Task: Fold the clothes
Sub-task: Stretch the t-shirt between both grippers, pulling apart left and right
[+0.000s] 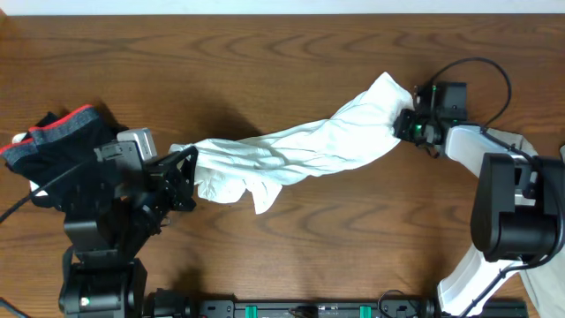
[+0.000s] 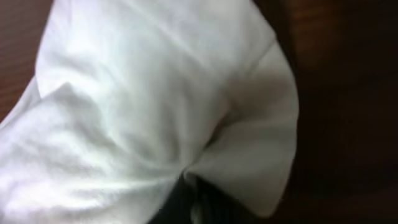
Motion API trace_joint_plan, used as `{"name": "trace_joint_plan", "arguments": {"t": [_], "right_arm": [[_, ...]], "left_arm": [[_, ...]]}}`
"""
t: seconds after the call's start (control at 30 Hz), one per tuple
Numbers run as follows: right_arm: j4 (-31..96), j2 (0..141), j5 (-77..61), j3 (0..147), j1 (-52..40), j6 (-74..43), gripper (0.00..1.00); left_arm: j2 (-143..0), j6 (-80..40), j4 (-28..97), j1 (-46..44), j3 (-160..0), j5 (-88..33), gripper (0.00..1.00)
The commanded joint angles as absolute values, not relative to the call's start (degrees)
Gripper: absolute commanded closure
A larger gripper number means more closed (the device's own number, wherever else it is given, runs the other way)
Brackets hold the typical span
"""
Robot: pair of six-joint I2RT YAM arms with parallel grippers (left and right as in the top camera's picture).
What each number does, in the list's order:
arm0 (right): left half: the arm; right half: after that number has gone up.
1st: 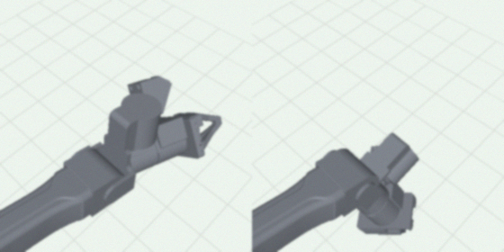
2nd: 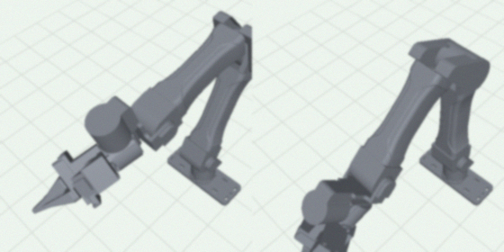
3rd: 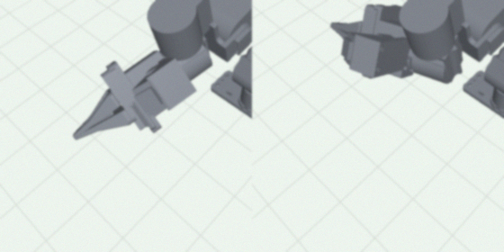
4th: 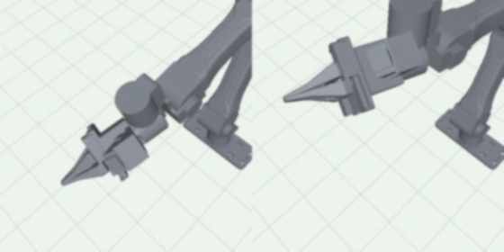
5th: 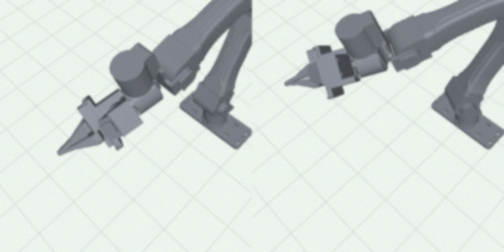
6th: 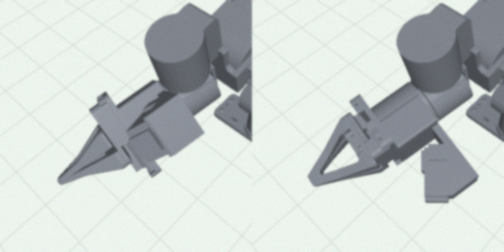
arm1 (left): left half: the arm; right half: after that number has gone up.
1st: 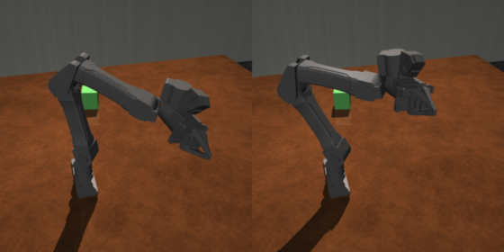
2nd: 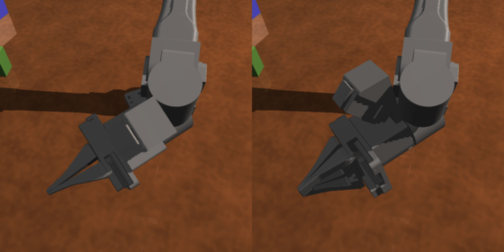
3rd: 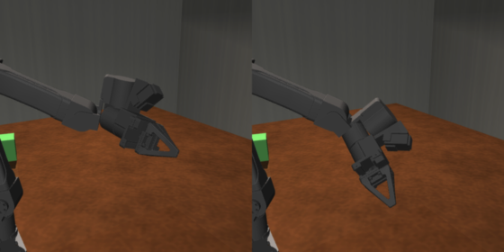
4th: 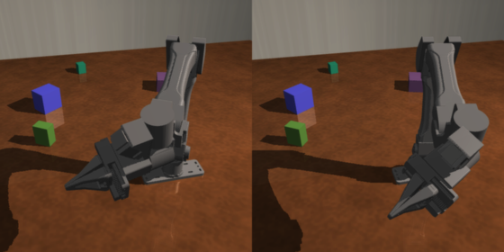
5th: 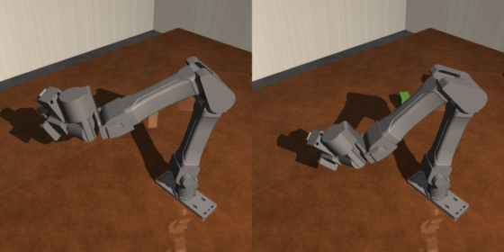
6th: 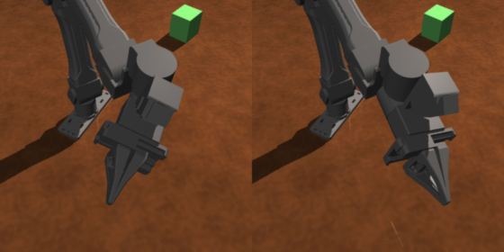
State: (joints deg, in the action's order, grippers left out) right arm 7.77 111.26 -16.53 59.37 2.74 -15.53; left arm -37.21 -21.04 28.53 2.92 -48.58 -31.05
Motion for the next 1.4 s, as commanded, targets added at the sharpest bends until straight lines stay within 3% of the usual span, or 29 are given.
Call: {"name": "trace_joint_plan", "arguments": {"t": [0.0,0.2,0.67,1.03,1.37], "right_arm": [[10.17,113.12,-13.82,58.39,2.39,-17.37,0.99],[19.79,103.22,-8.67,59.59,4.75,-15.75,0.99],[47.42,68.93,-4.36,78.17,11.46,-9.13,0.98],[54.35,58.72,0.73,80.36,16.75,-10.17,0.99],[56.16,58.08,2.26,89.73,18.59,-11.97,0.99]], "left_arm": [[-37.6,-21.04,28.49,3.2,-50.15,-30.33,0.95],[-37.74,-19.99,27.97,3.2,-50.15,-23.73,0.94],[-37.74,-20.03,26.72,3.2,-54.37,-23.49,0.94],[-37.67,-20.01,29.17,3.2,-61.71,-23.49,0.94],[-37.67,-19.99,32.58,3.2,-73.17,-23.27,0.94]]}}
